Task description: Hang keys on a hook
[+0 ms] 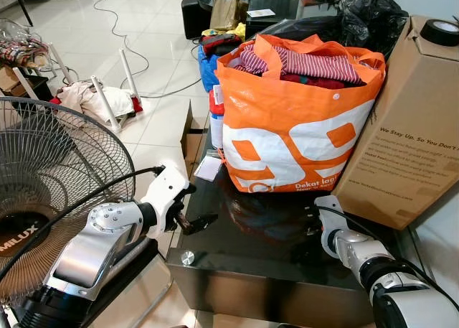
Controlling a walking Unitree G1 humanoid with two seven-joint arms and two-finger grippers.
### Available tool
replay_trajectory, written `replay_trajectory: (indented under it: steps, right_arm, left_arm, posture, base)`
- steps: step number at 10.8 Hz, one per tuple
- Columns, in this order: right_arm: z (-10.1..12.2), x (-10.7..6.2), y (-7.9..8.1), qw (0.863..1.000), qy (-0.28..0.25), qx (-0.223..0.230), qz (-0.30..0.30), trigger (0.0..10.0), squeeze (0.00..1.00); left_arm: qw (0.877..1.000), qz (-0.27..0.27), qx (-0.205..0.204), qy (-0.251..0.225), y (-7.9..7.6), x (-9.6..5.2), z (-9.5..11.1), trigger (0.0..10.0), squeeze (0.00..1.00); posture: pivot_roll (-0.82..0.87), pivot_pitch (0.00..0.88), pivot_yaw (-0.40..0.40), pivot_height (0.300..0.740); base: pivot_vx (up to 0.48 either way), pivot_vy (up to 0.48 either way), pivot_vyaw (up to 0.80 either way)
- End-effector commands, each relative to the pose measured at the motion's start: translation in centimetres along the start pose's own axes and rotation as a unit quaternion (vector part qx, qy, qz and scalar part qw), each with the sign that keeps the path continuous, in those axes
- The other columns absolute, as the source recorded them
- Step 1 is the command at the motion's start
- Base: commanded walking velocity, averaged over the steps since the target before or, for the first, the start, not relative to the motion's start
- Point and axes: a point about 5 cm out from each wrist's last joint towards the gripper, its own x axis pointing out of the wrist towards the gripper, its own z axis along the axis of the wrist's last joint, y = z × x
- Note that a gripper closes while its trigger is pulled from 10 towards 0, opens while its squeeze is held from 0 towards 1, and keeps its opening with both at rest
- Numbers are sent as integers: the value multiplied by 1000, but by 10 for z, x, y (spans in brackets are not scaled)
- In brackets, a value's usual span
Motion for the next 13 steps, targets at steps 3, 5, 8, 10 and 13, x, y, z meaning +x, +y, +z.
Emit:
replay_trajectory:
  steps: [3,5,8,10,13]
  right_arm:
    - [1,-1,-6,1000,-13,18,-7,0,0]
    - [5,-4,-13,999,-37,27,4,0,0]
    - [19,-26,-23,990,-121,59,41,0,0]
    - [14,-26,-13,992,-112,41,39,8471,0]
    - [2,-11,5,998,-64,25,13,10000,1000]
  left_arm:
    - [1000,0,11,-3,3,1,6,10000,0]
    - [1000,1,11,-11,4,1,9,10000,0]
    - [1000,4,9,-14,5,0,9,10000,0]
    - [1000,6,5,-12,3,1,6,10000,0]
    - [1000,6,8,-6,4,0,6,10000,0]
  posture:
    - [-10,0,27,740]
    - [-16,0,31,740]
    - [-23,0,35,740]
    - [-14,0,28,740]
    - [-7,0,26,740]
  base:
    - [0,0,0]
    - [0,0,0]
    - [0,0,0]
    - [0,0,0]
    - [0,0,0]
